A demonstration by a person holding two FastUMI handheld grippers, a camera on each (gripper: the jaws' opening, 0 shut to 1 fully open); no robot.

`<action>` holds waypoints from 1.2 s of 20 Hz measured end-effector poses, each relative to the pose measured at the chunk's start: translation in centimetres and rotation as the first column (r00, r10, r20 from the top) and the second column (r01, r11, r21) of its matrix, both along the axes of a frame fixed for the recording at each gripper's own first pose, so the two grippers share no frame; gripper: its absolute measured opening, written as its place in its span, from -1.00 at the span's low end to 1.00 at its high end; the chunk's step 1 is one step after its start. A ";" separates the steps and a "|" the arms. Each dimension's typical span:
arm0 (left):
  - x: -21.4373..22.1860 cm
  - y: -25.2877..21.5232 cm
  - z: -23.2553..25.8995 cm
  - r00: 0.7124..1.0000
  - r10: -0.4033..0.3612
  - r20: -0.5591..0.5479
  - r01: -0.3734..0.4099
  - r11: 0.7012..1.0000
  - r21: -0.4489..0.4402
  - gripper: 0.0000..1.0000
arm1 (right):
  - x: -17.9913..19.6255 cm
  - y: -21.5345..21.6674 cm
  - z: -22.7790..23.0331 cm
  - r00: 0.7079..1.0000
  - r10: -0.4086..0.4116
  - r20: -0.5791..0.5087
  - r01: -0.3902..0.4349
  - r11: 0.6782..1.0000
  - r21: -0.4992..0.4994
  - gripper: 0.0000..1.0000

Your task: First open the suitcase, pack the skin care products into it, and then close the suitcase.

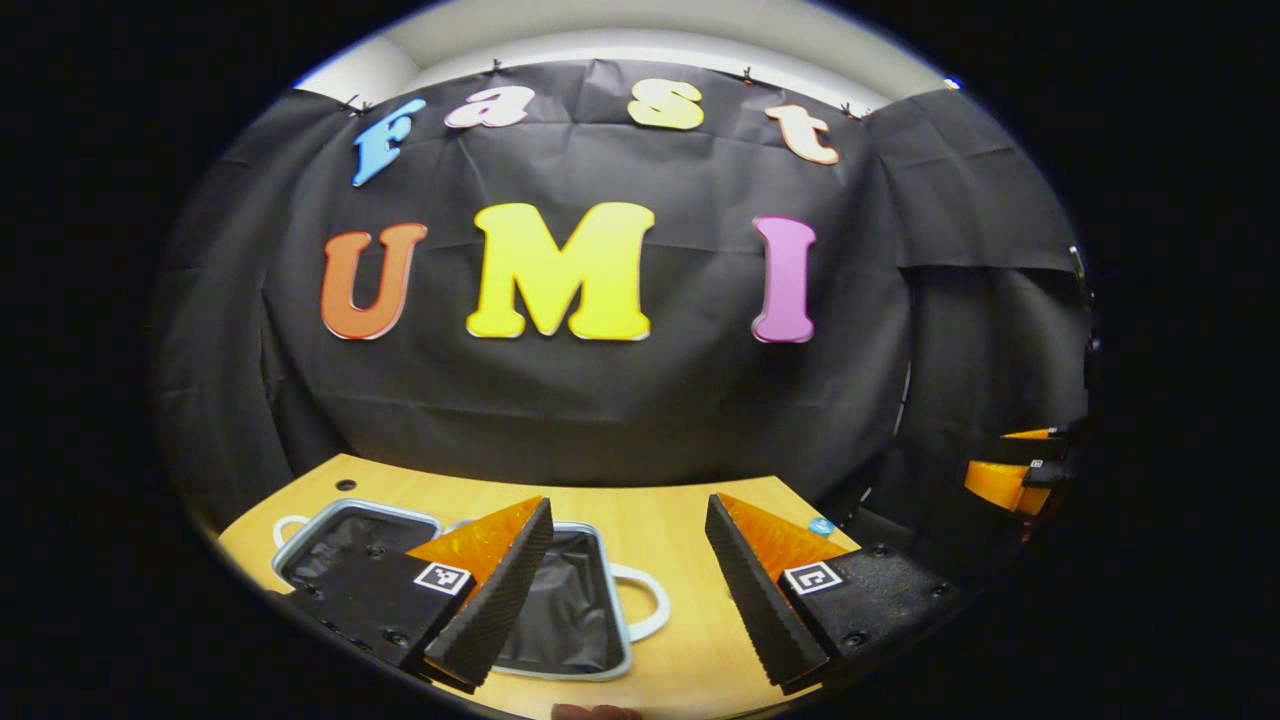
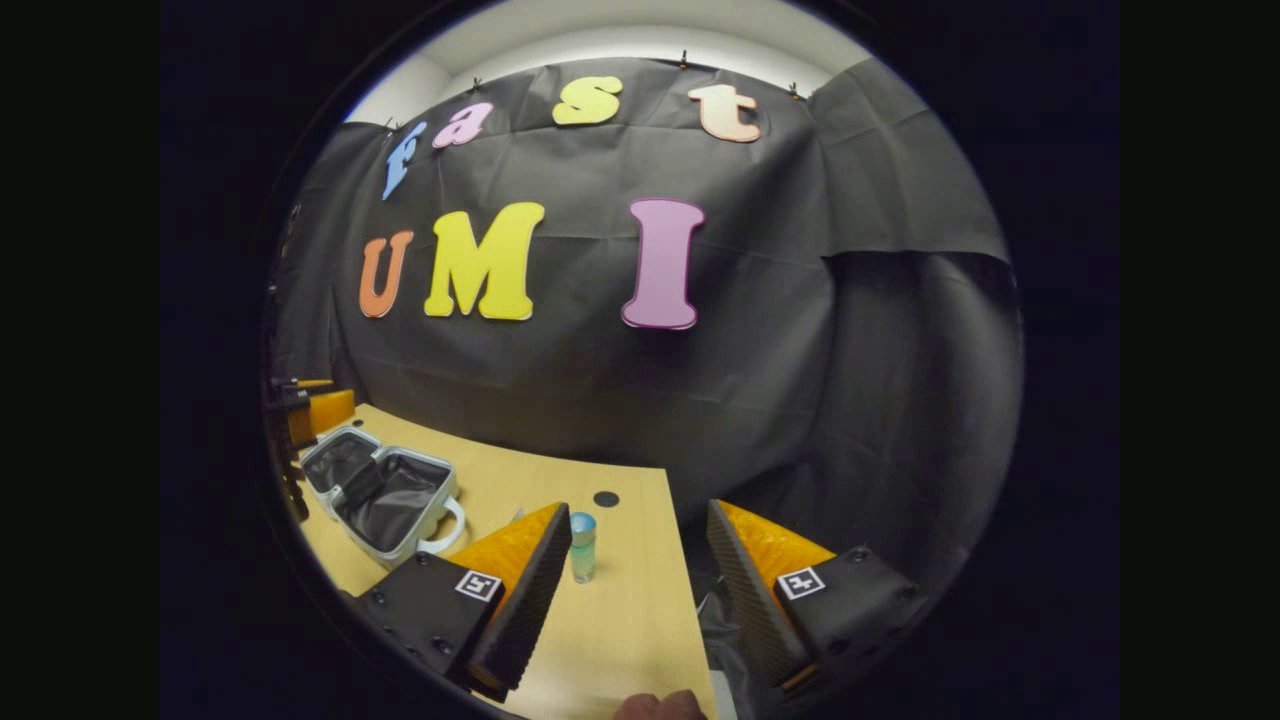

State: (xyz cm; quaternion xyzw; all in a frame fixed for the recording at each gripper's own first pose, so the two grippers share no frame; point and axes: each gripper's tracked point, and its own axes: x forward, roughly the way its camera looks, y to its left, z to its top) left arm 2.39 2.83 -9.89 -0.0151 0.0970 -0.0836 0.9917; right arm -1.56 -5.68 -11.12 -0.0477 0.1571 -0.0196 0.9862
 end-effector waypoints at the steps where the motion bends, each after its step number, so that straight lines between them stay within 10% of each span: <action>1: -0.3 -2.0 -1.6 0.999 -0.025 -0.039 0.025 1.000 -0.004 0.95 | -0.2 -0.8 -0.3 1.000 -0.005 -0.008 0.005 1.000 -0.007 0.62; 10: 3.6 -13.1 -16.2 0.956 -0.133 -0.261 0.152 0.987 0.055 0.96 | -1.3 -8.4 -2.7 0.993 -0.083 -0.084 0.078 0.995 -0.061 0.63; 24: 10.0 -14.5 -27.0 0.910 -0.084 -0.407 0.130 0.988 0.086 0.68 | -2.7 -12.9 -5.3 0.974 -0.152 -0.169 0.137 0.986 -0.096 0.62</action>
